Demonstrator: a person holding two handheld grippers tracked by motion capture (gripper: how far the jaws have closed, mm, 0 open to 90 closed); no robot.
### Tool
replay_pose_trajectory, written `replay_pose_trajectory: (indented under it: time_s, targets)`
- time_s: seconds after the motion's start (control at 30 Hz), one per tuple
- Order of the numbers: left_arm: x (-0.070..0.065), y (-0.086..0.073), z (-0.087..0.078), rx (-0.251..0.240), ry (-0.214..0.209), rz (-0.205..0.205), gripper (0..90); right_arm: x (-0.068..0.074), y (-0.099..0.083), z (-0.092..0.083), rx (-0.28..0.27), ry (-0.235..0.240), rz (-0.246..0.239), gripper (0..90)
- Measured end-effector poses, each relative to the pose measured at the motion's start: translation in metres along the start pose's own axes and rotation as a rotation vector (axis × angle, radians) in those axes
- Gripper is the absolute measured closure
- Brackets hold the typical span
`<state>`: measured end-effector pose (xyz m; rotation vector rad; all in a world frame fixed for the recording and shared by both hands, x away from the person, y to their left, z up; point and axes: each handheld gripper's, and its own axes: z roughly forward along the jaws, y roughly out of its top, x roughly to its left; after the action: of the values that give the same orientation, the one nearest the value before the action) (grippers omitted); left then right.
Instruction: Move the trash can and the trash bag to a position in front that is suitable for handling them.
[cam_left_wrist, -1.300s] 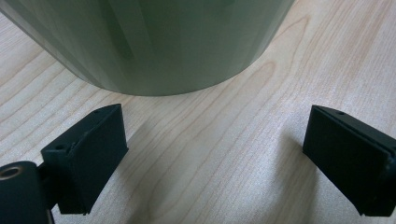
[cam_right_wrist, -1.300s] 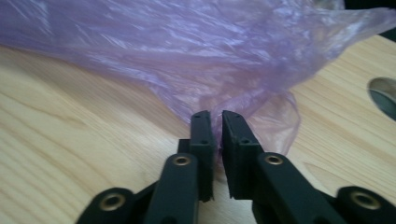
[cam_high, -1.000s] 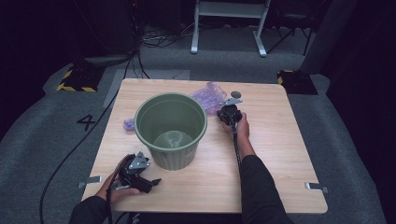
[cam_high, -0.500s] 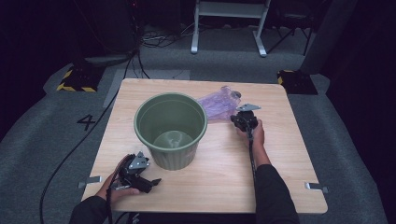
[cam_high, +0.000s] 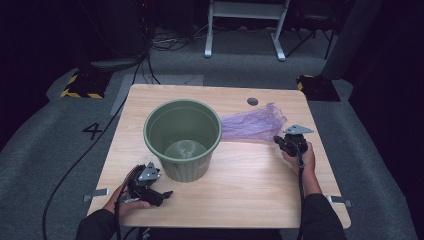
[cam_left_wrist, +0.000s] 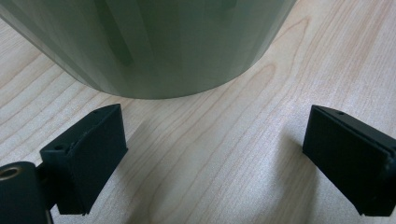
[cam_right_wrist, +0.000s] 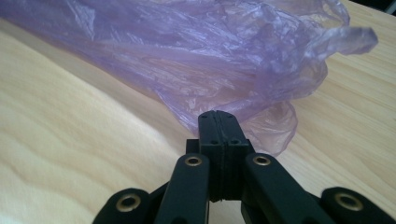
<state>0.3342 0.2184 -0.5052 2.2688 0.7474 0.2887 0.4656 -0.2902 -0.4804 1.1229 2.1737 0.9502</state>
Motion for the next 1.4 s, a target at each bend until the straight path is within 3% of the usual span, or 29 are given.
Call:
replay_pose_trajectory:
  time_s: [0.27,0.33,0.67,0.87,1.1,1.23,1.37,1.4]
  targets:
    - [0.000,0.000,0.000,0.000,-0.003,0.000,5.6,-0.014,-0.017,-0.018,0.004,-0.024,0.001,89.6]
    - [0.000,0.000,0.000,0.000,-0.003,0.000,5.6,-0.017,-0.020,-0.021,-0.008,-0.019,0.023,89.4]
    - [0.000,0.000,0.000,0.000,-0.003,0.000,5.6,-0.042,-0.034,-0.040,-0.024,-0.089,0.078,87.9]
    - [0.000,0.000,0.000,0.000,-0.003,0.000,5.6,-0.049,-0.039,-0.045,-0.032,-0.091,0.097,83.2]
    - [0.000,0.000,0.000,0.000,-0.003,0.000,5.6,-0.050,-0.037,-0.051,-0.049,-0.122,0.113,56.5]
    - [0.000,0.000,0.000,0.000,-0.002,0.000,5.6,-0.047,-0.028,-0.064,-0.113,-0.107,0.134,41.7]
    - [0.000,0.000,0.000,0.000,-0.002,0.000,5.6,-0.038,-0.016,-0.073,-0.166,-0.087,0.120,35.0]
    - [0.000,0.000,0.000,0.000,-0.002,0.000,5.6,-0.030,-0.009,-0.075,-0.181,-0.080,0.096,32.6]
